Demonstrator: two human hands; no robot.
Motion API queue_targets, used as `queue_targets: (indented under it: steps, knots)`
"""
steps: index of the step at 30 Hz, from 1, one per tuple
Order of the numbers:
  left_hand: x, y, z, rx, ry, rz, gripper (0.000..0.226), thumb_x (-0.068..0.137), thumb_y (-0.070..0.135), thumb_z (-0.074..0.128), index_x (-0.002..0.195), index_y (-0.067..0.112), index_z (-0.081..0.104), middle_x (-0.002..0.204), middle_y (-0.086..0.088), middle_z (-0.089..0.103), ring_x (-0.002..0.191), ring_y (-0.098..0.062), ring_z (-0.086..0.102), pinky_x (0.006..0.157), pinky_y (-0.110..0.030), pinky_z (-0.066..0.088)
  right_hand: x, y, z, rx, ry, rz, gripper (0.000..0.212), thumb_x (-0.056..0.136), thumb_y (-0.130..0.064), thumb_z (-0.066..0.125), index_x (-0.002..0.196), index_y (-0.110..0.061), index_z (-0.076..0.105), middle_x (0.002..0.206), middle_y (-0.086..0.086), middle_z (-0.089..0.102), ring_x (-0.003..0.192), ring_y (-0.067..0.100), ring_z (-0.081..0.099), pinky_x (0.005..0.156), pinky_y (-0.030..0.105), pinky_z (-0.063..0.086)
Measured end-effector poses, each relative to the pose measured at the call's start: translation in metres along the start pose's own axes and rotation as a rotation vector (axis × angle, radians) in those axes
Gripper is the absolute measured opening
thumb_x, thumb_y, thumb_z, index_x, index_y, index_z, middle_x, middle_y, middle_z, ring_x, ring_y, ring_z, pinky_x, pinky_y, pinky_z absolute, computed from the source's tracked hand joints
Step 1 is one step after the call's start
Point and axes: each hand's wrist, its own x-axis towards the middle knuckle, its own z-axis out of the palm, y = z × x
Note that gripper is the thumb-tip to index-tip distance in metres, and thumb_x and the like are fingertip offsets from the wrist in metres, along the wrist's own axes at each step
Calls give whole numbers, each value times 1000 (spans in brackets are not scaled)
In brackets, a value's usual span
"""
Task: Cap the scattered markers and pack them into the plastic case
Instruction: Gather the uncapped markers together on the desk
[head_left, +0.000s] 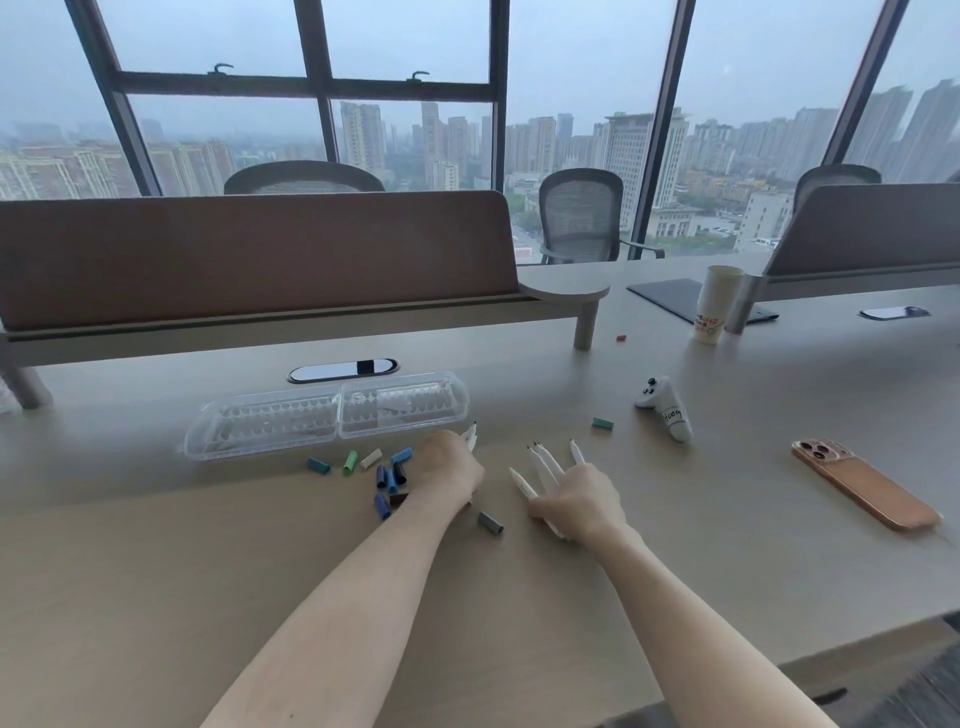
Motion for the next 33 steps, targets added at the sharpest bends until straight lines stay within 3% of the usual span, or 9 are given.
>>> queue_targets:
  steps: [2,5,8,12,17,22,27,29,33]
  knots:
    - [0,-2,0,49,6,21,18,87,15,63,102,6,68,97,-9,71,84,-24,64,57,-29,43,-1,-4,1,37,42,3,38,73,-49,62,56,-15,61,63,-5,70,73,14,66,58,25,51]
    - [-1,-8,1,37,17,39,11,84,21,62,86,10,63,77,-4,65,70,-22,59,47,-26,35,-3,-5,-3,129,101,-6,28,74,-37,63,58,-14,59,53,-1,63,53,14,61,50,25,44]
    - [-1,-15,0,-101,39,26,23,81,29,59,66,13,55,59,0,54,60,-22,55,46,-25,32,2,-2,-11,115,183,-53,30,76,-41,61,67,-13,63,58,2,64,56,21,63,52,27,46]
    - [-1,-24,1,-601,-1,7,34,86,31,55,60,9,59,54,-3,59,53,-21,56,55,-29,44,9,-1,-17,25,167,-70,32,78,-45,65,73,-14,60,67,1,60,72,28,64,59,28,43]
    - [-9,-38,10,-1019,-15,-2,20,89,13,54,71,6,56,59,-9,58,47,-19,55,44,-24,41,13,-2,-15,-148,144,-99,23,71,-25,65,92,-17,63,88,5,67,90,30,67,65,29,47]
    - [-14,-52,20,-1073,-25,70,27,92,10,56,66,7,54,55,-4,54,49,-18,51,47,-26,39,21,0,-10,-150,134,-68,31,80,-23,64,108,-12,65,104,11,68,97,32,66,68,29,44]
    - [-20,-54,22,-1133,-5,103,15,94,9,53,80,7,58,57,-3,52,49,-15,49,49,-26,40,25,2,-12,-146,119,-14,45,86,-44,67,117,-12,66,82,1,66,86,27,64,68,27,43]
    - [-21,-53,23,-1134,11,109,16,94,8,52,79,7,57,57,-4,52,49,-15,49,48,-26,40,26,3,-13,-182,128,-35,52,84,-45,66,124,-14,63,101,4,70,96,28,66,70,27,45]
    - [-22,-55,26,-1104,22,108,20,94,8,53,75,5,58,56,-5,53,50,-16,51,49,-27,42,24,7,-13,-210,173,-96,39,83,-39,63,108,-9,69,92,9,68,91,31,67,67,29,45]
